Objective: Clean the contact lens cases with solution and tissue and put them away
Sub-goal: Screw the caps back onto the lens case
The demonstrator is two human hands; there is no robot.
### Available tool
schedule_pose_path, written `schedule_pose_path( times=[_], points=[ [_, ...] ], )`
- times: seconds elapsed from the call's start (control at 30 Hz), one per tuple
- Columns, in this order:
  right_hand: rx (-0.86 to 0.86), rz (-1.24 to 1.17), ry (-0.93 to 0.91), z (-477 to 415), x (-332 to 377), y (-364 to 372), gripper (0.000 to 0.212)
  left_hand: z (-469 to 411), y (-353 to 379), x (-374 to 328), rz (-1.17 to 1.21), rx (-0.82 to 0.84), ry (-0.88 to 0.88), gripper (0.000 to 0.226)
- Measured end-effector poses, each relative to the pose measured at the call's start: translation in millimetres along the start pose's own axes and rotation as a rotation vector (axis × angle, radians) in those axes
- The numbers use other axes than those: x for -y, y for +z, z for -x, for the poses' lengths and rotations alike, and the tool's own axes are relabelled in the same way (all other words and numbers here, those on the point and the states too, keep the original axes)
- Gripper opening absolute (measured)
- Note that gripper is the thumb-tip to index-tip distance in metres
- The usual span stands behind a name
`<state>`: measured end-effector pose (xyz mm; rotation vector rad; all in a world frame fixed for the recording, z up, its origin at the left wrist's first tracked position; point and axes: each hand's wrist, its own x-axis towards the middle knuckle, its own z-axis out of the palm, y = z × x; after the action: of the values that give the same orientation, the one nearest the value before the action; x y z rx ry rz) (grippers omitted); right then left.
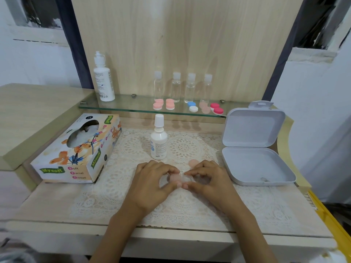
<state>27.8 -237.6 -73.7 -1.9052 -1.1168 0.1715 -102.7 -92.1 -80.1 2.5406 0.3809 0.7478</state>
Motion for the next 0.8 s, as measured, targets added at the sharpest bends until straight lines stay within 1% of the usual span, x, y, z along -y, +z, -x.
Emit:
schedule_pose_path(
  times=[0.13,0.27,0.47,0.53,0.63,0.8],
  points=[
    [0.006,0.001,-0.005,-0.2,0.5,-0.5,0.029,0.2,1.9,1.3,0.034,-0.001,0.019,0.041],
    [0.006,-0.011,-0.014,0.1,-0.9,-1.2,0.029,0.3,1.6,0.1,0.063,0.013,0.03,0.03],
    [-0.007,-0.025,-0.021,-0.7,-1.0,1.0,0.039,1.3,-0.2,0.3,0.043,0.031,0.026,0.031],
    [-0.01,-0.027,-0.019,-1.2,-1.9,1.0,0.041,1.6,-0.1,-0.1,0.023,0.025,0.017,0.038],
    [-0.003,-0.023,-0.018,-0.8,-2.4,0.9,0.034,0.8,1.4,1.4,0.013,0.026,-0.002,0.045],
    [0.005,-0.001,-0.032,-0.6,-2.0,0.3,0.034,-1.2,3.1,3.1,0.079,0.012,0.002,0.041]
  ],
)
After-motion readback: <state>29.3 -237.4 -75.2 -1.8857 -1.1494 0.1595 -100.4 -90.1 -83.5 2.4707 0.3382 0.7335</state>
